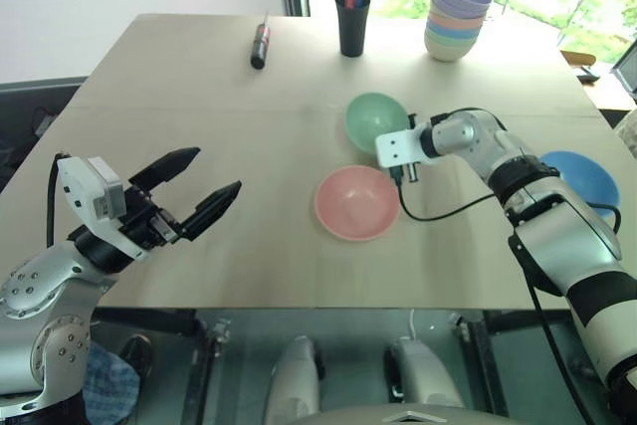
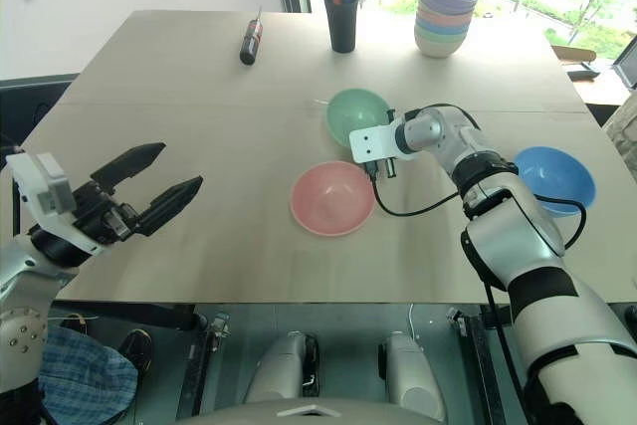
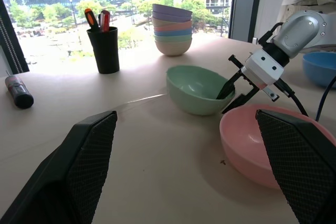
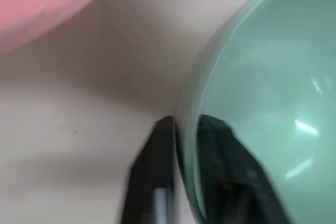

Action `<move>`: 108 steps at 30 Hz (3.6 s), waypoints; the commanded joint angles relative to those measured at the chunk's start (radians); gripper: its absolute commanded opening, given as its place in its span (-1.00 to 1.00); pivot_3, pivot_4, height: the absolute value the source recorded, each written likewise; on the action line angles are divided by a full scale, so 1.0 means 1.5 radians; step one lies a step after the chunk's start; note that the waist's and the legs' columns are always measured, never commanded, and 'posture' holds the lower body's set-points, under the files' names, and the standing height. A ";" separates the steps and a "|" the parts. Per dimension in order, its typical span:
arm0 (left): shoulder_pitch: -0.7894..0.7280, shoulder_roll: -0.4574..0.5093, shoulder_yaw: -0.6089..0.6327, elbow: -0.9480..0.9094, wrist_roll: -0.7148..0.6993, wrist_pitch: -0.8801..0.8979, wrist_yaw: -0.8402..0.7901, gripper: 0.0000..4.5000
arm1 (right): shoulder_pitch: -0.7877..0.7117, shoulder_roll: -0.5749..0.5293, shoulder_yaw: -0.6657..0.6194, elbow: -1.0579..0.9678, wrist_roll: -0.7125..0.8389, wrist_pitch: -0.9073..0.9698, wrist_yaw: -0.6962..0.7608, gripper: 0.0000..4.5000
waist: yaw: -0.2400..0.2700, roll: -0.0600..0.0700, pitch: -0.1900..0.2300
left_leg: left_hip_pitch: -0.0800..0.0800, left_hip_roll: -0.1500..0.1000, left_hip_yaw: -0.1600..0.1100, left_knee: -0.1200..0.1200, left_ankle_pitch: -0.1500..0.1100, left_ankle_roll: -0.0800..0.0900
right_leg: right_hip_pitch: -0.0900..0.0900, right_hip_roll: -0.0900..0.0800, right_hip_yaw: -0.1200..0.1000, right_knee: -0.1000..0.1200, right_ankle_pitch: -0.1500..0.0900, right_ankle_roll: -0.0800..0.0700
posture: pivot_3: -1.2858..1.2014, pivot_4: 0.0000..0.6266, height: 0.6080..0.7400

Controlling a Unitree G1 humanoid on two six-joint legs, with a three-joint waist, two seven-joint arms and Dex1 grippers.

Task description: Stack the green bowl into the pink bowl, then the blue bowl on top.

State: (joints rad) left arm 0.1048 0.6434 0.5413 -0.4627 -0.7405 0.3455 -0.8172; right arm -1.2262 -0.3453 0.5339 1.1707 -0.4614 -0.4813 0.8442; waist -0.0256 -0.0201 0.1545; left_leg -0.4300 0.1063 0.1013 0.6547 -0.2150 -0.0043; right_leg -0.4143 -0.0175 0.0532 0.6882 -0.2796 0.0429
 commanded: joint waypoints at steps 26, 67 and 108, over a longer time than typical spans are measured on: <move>-0.278 0.048 -0.164 0.231 0.060 -0.049 -0.149 1.00 | 0.235 -0.185 -0.088 -0.962 0.238 0.443 0.337 -0.97 | 0.002 0.000 0.000 | 0.000 0.000 0.000 -0.001 0.000 0.000 | -0.001 0.001 0.000 0.000 0.000 0.000 | 0.03 -0.52 1.00; -0.564 -0.127 -0.342 0.464 0.118 -0.106 -0.330 1.00 | 0.630 -0.343 -0.527 -1.123 0.261 0.963 -0.045 0.42 | 0.022 -0.001 0.001 | -0.001 -0.001 -0.002 0.000 0.000 0.001 | 0.000 0.001 0.000 -0.001 0.000 0.001 | 0.03 -0.52 1.00; -0.543 -0.118 -0.327 0.471 0.155 -0.122 -0.333 1.00 | 0.584 -0.333 -0.403 -0.999 0.341 0.766 -0.054 -0.99 | 0.003 0.000 0.000 | -0.001 -0.001 -0.004 -0.001 0.000 0.001 | 0.003 0.001 -0.002 -0.004 0.000 0.001 | 0.03 -0.52 1.00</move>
State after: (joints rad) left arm -0.7162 0.4514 0.0266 0.2801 -0.5105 0.1726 -1.3235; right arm -0.3208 -0.8227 -0.0722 -0.2633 0.0362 0.6716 0.7479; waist -0.0210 -0.0203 0.1551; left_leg -0.4311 0.1050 0.0960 0.6533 -0.2153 -0.0034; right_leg -0.4110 -0.0159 0.0509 0.6825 -0.2796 0.0442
